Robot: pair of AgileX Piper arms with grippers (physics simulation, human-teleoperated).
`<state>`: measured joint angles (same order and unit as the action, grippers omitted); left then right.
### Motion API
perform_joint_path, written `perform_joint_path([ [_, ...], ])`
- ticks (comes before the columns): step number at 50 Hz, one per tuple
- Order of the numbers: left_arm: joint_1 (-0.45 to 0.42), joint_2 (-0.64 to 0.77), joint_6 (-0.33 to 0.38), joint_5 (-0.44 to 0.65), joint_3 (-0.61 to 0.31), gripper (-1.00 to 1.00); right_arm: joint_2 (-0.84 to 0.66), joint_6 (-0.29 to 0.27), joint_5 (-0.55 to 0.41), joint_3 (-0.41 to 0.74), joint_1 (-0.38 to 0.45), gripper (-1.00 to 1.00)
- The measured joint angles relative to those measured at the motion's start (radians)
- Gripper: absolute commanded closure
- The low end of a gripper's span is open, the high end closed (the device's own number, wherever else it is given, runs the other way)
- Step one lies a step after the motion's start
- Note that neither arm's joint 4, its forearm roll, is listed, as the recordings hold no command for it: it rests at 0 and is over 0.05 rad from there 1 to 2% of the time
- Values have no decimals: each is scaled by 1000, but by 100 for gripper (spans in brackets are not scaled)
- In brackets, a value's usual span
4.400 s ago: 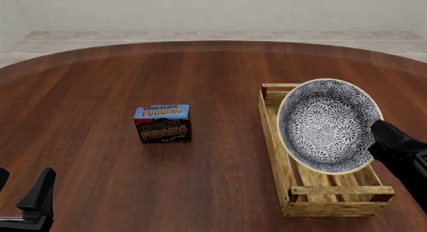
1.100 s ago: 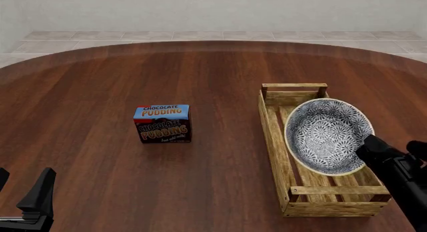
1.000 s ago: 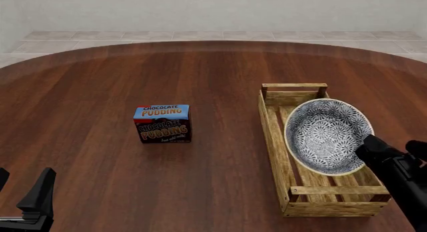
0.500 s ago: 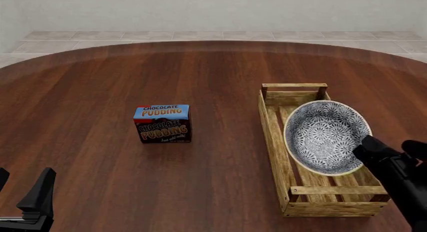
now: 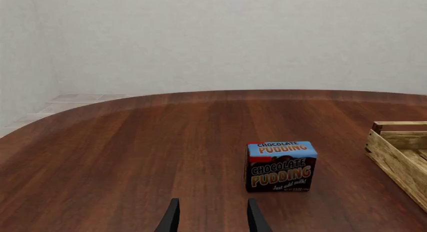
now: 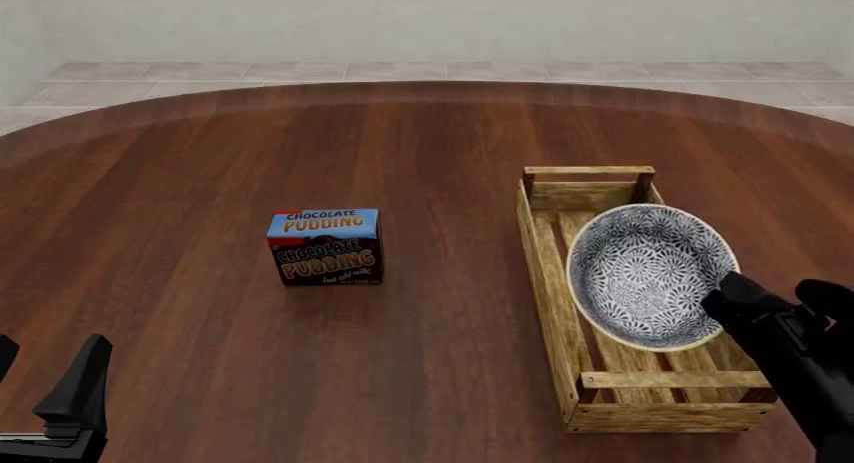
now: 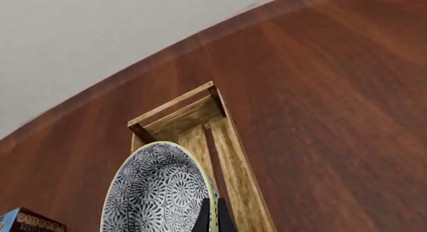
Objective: Pick up the bowl on the left and put it in the tray.
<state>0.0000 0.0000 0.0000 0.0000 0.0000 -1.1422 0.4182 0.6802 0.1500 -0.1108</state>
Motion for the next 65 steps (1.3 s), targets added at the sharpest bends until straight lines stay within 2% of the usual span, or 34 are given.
perform_joint_path([
  [19,0,0,0,0,0,-100,-40,-3,33,1,-6,100],
  [65,0,0,0,0,0,-100,-76,-34,42,13,-1,100],
])
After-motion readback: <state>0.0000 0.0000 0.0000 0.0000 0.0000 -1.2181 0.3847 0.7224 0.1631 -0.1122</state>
